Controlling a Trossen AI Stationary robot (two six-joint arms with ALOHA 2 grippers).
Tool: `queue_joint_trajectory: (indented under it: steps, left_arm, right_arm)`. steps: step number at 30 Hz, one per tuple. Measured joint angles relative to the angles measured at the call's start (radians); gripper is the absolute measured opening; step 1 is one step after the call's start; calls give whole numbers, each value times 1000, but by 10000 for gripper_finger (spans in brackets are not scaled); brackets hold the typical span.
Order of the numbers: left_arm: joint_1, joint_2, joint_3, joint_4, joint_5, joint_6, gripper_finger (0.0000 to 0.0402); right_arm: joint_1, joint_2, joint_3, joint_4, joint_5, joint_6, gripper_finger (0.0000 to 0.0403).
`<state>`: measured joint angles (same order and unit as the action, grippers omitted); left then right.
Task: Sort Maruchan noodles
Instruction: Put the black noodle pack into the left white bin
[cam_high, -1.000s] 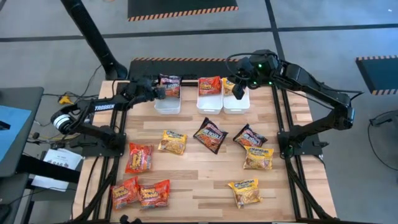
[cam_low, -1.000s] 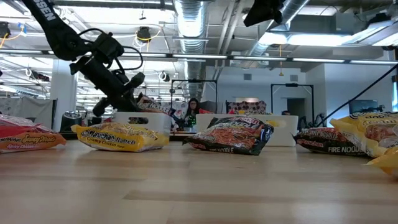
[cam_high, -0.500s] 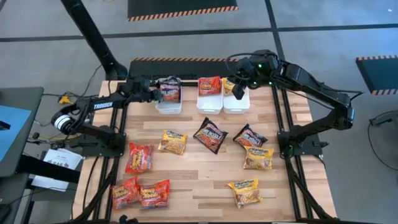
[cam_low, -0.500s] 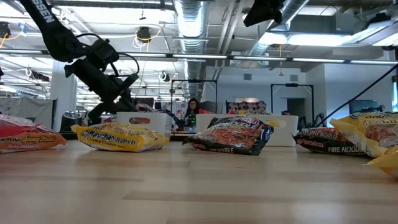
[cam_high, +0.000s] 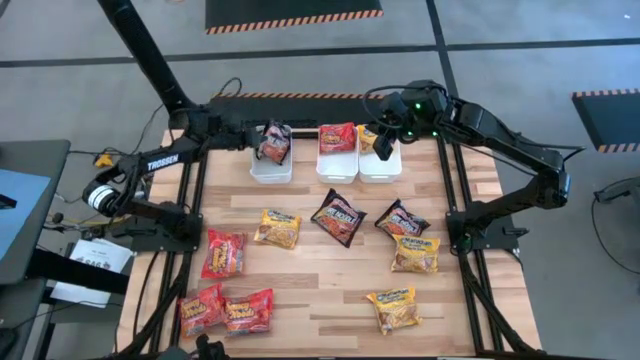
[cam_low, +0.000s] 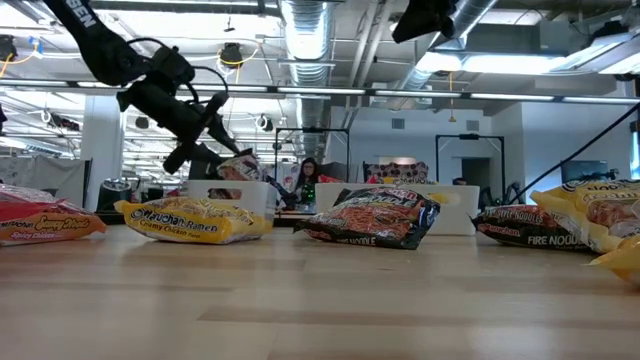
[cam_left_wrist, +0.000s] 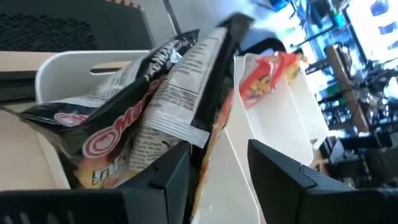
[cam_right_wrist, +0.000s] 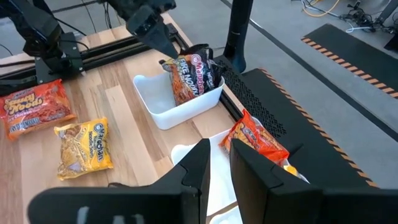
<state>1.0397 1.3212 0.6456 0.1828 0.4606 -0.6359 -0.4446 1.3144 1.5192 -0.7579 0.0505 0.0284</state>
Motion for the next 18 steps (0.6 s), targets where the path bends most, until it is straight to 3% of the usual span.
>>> queue_joint_trajectory:
  steps: [8, 18]
  left_arm:
    - [-7, 0, 2, -224, -29, 100, 146]
    - [7, 0, 2, -238, 7, 96, 146]
  right_arm:
    - [0, 0, 0, -40, 0, 0, 88]
    - [0, 0, 0, -39, 0, -3, 88]
